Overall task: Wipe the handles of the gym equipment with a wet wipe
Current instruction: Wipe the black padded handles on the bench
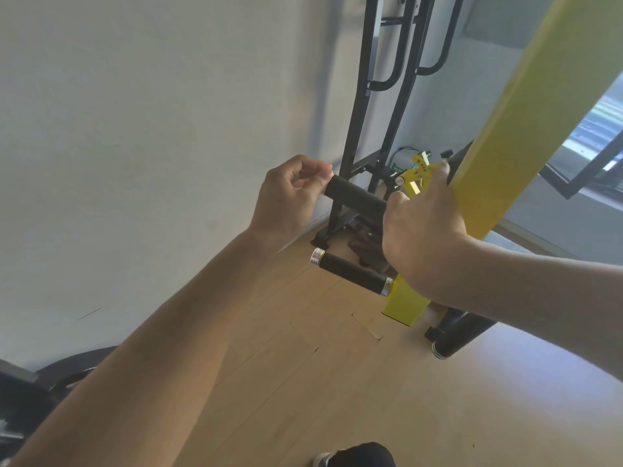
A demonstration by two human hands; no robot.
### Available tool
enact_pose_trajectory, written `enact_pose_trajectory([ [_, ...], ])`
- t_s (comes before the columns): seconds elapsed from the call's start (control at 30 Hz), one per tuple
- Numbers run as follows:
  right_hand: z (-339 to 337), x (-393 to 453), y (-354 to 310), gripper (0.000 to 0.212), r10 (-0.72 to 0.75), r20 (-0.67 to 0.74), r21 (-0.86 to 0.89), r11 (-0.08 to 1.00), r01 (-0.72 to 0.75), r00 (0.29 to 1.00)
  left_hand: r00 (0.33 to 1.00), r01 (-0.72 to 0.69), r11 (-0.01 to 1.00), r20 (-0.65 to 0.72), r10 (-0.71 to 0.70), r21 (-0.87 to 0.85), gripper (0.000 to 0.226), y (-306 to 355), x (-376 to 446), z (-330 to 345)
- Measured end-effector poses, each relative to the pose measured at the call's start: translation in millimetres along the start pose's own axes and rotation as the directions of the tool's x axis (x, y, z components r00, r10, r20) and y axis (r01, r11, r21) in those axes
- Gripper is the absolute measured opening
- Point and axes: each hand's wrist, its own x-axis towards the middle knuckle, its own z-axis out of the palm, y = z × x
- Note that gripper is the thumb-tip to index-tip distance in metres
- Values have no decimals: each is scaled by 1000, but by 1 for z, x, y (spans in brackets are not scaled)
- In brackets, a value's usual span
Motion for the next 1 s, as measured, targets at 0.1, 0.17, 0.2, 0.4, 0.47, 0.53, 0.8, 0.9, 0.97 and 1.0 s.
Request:
enact_pose_trajectory([
  [0.1,-4,15,-4,44,85,-154,169,984,-59,984,1000,-7,1000,-3,7,-20,12,2,-2,3],
  [0.17,-10,28,-8,38,167,-299,376,926,-44,940,1000,-20,1000,-1,19,-23,13,3,-3,4],
  [0.2,-14,36,-10,36,172,-351,436,900,-2,920,999,-34,999,-3,34,-22,12,3,-4,3],
  [0.4,-6,48,-13,23,166,-373,514,856,54,913,1000,-11,999,-28,10,-51,11,1,-4,-1],
  [0.47,-2,30,-6,39,70,-230,299,954,2,971,999,7,999,-48,-9,-37,7,0,-4,0],
  [0.53,2,14,0,55,25,-127,146,989,-6,992,998,16,999,-57,-18,-35,6,-1,-5,2],
  [0.8,-8,58,-10,37,173,-409,510,858,67,896,999,28,998,-25,-30,-57,14,3,-6,-1],
  [0.9,-11,63,-8,42,163,-380,659,738,143,911,999,22,999,-23,-23,-42,14,3,-6,-4],
  [0.97,-4,48,-6,50,110,-316,579,809,100,942,999,17,999,-34,-18,-27,13,1,-4,-5],
  [1.0,0,40,-3,57,73,-277,509,857,82,958,999,22,1000,-36,-23,-23,13,0,-3,-5],
])
